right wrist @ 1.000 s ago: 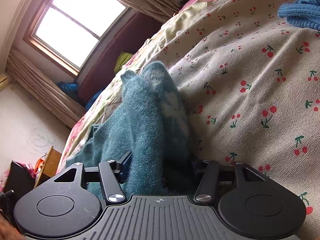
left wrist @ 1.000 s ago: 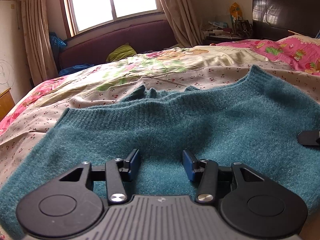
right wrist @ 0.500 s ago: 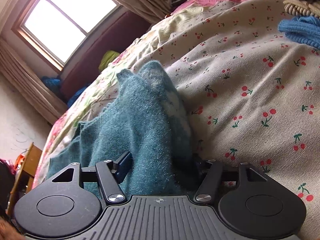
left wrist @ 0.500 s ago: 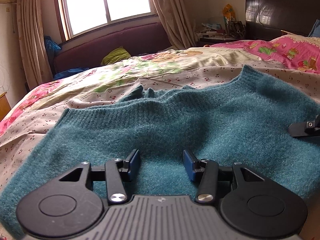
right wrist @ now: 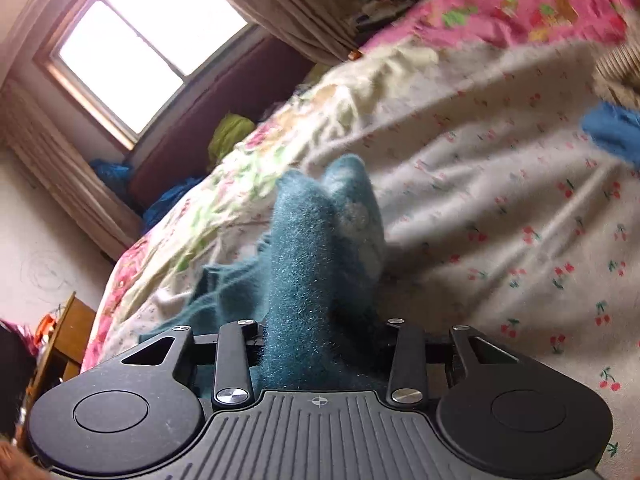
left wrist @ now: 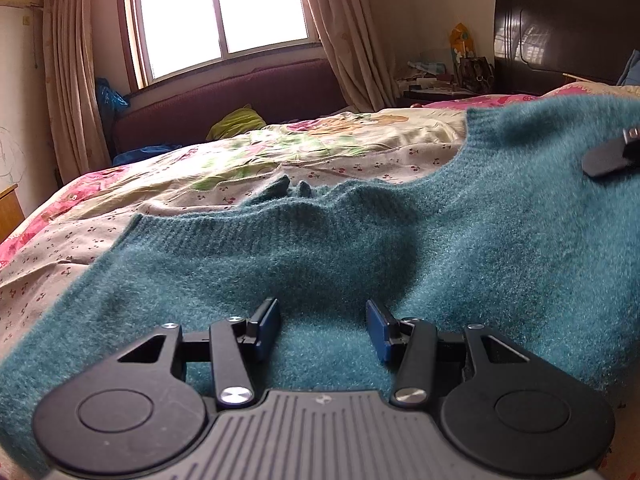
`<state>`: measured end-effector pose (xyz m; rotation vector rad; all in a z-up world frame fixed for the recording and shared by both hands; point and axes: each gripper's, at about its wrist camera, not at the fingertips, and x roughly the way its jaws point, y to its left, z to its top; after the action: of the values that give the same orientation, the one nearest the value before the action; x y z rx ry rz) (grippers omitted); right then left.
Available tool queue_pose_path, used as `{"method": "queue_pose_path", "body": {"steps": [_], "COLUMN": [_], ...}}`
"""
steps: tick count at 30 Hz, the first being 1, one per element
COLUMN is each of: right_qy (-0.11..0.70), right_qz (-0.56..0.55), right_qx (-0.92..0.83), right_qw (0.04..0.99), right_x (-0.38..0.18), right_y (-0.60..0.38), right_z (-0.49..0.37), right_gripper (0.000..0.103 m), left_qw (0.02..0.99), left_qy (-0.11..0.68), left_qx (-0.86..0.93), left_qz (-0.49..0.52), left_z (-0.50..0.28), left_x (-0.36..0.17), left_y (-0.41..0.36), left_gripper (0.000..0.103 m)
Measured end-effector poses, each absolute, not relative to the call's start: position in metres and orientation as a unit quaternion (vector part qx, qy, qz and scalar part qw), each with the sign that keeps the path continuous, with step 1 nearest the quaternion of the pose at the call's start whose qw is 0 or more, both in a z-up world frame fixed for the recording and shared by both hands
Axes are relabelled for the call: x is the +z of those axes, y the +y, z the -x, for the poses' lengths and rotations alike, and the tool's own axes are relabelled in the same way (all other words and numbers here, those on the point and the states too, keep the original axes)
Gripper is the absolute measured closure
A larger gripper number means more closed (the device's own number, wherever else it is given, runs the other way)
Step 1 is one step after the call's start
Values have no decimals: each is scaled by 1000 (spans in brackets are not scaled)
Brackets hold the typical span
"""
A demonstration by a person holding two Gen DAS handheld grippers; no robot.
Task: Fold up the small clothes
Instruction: 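Fold the sweater's other side inward with the right gripper and release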
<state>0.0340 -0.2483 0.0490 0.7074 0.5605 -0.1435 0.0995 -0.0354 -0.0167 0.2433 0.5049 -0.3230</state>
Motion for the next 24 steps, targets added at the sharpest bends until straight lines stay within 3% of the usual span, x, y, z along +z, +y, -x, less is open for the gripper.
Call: {"method": "queue_pose_path", "body": {"steps": [11,16,24], "right_qy": [259,271,302], "right_qz": [-207,-143,-43], "right_qx": [-27,-7,36], "right_qw": [943,952,952], "right_x": [110,111,92], "right_y": [-157,-108,-32], "right_z": [-71,-94,-113], "right_gripper": [68,68,69], "left_qw": [953,946,946], "left_qy": [263,289,280], "left_qx": [-139,-141,-160], "left_qz": [-49,29,43], "left_z": [-94,-95,-86], "left_x": [16,13,-8], "left_y": [41,82,87], "left_gripper": [45,48,48]}}
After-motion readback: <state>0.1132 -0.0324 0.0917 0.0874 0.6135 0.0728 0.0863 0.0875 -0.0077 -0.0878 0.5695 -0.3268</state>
